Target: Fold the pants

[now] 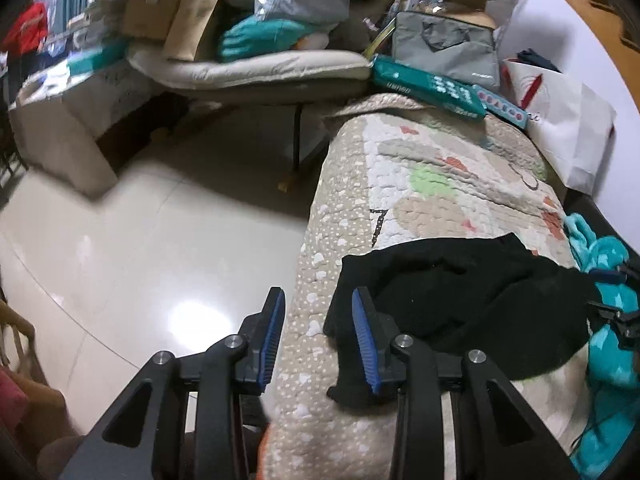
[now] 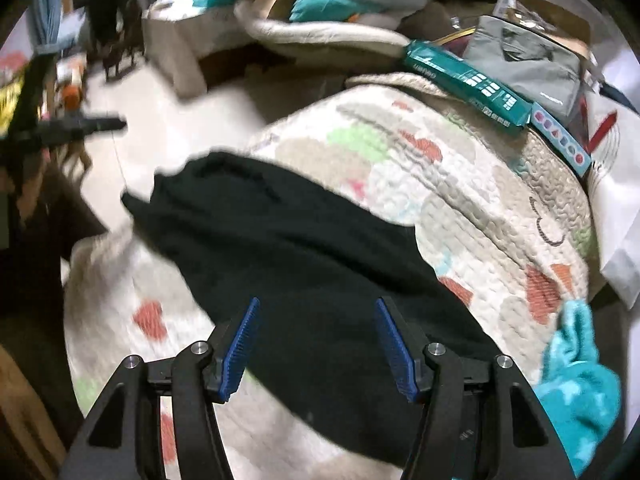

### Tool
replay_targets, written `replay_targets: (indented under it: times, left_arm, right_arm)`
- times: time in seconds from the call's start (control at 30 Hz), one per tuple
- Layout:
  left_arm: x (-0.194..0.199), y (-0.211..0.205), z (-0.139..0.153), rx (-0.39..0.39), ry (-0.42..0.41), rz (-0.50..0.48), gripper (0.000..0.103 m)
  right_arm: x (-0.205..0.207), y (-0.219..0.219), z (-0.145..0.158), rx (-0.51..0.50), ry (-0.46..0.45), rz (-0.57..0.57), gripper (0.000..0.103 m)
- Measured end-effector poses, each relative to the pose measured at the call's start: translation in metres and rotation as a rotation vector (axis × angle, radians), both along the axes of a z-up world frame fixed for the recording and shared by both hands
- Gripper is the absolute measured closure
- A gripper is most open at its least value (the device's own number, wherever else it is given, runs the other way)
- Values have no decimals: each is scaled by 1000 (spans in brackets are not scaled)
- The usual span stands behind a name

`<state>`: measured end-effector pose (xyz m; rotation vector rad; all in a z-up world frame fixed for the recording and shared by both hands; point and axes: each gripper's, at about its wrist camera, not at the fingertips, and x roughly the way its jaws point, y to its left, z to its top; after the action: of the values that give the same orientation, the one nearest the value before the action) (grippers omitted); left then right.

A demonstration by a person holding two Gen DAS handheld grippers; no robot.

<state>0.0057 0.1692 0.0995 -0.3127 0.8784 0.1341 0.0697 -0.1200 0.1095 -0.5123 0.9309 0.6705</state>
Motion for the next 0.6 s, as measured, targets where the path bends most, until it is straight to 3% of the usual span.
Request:
replay_targets:
  times: [0.17, 0.27, 0.4, 0.5, 0.6]
  left_arm:
    - [20, -1, -31, -168, 21, -2, 69]
    - [23, -6, -51, -215, 47, -13, 69]
    - [28, -10, -70, -226, 98, -19, 69]
    - [36, -13, -74, -241, 97, -30, 61]
    - [47, -30, -75, -168, 100, -78, 59]
  right_arm:
    - [22, -3, -5, 180, 63, -131, 39]
    - [39, 1, -14, 251, 108, -189, 39]
    - [57, 11, -28, 295, 159, -223, 39]
    - [77, 21, -41, 289, 152, -269, 39]
    - [99, 30, -56, 259, 169, -333, 39]
